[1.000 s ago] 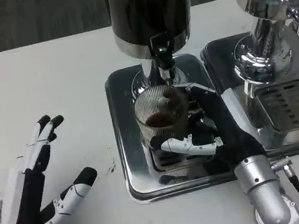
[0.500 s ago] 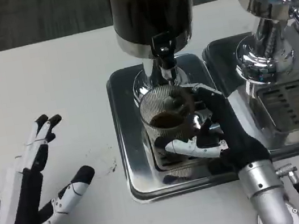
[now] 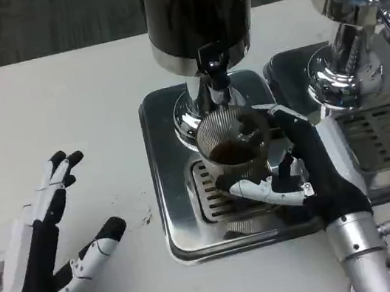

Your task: Grasp the cup under the faucet to collect the drink, then remove the cup.

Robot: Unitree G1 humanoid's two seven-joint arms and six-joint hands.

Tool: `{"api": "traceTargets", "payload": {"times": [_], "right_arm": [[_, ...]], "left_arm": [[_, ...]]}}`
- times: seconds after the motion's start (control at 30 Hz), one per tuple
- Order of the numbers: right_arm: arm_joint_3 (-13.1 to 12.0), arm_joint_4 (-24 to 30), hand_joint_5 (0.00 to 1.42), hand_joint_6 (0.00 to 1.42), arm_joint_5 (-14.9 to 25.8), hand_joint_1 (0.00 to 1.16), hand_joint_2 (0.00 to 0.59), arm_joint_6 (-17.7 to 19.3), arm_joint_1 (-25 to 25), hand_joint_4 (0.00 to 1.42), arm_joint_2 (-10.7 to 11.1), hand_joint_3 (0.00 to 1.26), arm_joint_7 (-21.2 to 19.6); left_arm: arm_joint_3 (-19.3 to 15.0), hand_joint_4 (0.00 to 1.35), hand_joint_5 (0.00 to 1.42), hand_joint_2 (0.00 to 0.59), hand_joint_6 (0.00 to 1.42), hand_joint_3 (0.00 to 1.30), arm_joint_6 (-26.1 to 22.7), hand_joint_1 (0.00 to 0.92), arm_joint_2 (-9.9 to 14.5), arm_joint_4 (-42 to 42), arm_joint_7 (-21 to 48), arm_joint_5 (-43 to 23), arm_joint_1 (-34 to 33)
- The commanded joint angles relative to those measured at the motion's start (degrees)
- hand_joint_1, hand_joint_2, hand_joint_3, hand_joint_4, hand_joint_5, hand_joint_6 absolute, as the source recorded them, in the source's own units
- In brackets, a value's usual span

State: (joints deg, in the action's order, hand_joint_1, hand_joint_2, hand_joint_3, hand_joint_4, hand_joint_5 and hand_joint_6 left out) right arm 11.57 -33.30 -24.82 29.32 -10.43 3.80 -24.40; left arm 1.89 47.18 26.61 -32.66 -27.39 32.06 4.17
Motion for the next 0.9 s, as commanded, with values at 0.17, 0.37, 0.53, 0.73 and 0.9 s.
{"api": "traceTargets", "payload": {"times": [0.17,0.37,0.53,0.73,0.9], "right_arm": [[-1.0,8.0,0.79,1.18,0.3,1.05,0.124,-0.5,3.7,0.63,1.1,0.58,1.0],[-1.8,11.2,0.80,1.18,1.0,1.05,0.124,-1.7,5.9,0.64,1.1,0.58,1.7],[-2.3,13.9,0.81,1.19,1.5,1.05,0.124,-2.0,7.9,0.64,1.1,0.58,2.7],[-2.7,16.8,0.81,1.19,2.7,1.05,0.123,-2.2,10.1,0.64,1.2,0.58,5.2],[-2.8,20.3,0.81,1.20,3.1,1.04,0.122,-2.5,12.7,0.64,1.8,0.59,7.5]], "left_arm": [[1.5,0.00,0.19,0.168,0.12,0.13,0.9,0.000,0.7,-1.2,0.4,-0.2,-1.1],[2.0,0.00,0.19,0.167,0.12,0.13,1.2,0.000,0.9,-1.5,0.6,0.0,-1.3],[2.4,0.00,0.19,0.167,0.12,0.12,1.3,0.000,1.8,-1.0,0.9,0.7,-1.3],[2.6,0.00,0.17,0.167,0.12,0.11,1.1,0.000,2.5,0.6,0.0,2.0,0.1],[2.5,0.00,0.13,0.168,0.09,0.09,0.8,0.000,3.3,2.8,0.5,3.2,2.2]]}}
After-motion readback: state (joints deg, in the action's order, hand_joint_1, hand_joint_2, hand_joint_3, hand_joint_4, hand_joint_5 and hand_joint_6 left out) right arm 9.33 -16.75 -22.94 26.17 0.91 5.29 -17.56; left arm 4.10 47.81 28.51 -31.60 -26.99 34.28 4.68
